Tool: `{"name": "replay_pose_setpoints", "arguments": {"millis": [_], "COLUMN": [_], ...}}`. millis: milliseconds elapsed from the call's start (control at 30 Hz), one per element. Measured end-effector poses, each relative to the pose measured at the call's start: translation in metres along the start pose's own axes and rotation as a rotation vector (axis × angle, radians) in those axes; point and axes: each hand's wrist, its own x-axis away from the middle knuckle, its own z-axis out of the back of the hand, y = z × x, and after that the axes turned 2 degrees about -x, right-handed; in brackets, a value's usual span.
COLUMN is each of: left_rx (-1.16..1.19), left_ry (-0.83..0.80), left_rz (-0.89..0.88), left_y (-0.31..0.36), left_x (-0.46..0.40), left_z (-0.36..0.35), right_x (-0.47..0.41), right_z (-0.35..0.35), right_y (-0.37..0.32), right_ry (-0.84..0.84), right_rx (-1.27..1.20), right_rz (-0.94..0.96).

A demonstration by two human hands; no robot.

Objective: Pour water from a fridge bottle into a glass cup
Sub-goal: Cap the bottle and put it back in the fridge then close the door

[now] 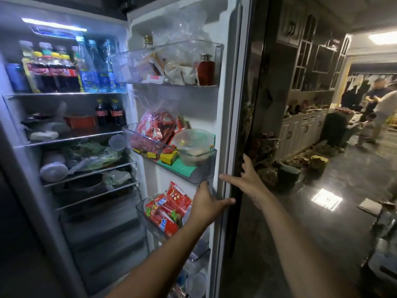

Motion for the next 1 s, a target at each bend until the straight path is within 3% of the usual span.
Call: {"name": "replay_pose_setpoints", "arguments": {"millis": [167,433,733,1000], "left_rx": [-0.02,0.014,0.055,0.057], "left_ry": [0.053,0.269,0.444,0.415], "left_rz": [-0.064,-0.04,0.051,0.056], "left_y": [-0.018,-0.058,-0.119,-0.192], "left_x": [0.017,0.066,0.099,0.077], "left_z": [0.002,0.047,0.174,0.303], "right_x": [0.02,0.08,0.119,0.115], "right_z": [-0.015,-0.092,-0.232,-0.337], "right_y": [-0.001,-0.018,-0.051,-0.075], "right_ry": [-0.025,-0.071,-0.257,-0.425], "right_rx": [-0.008,0.11,0.135,0.113], "right_rz": [0.045,0.155,0.264,0.299]}}
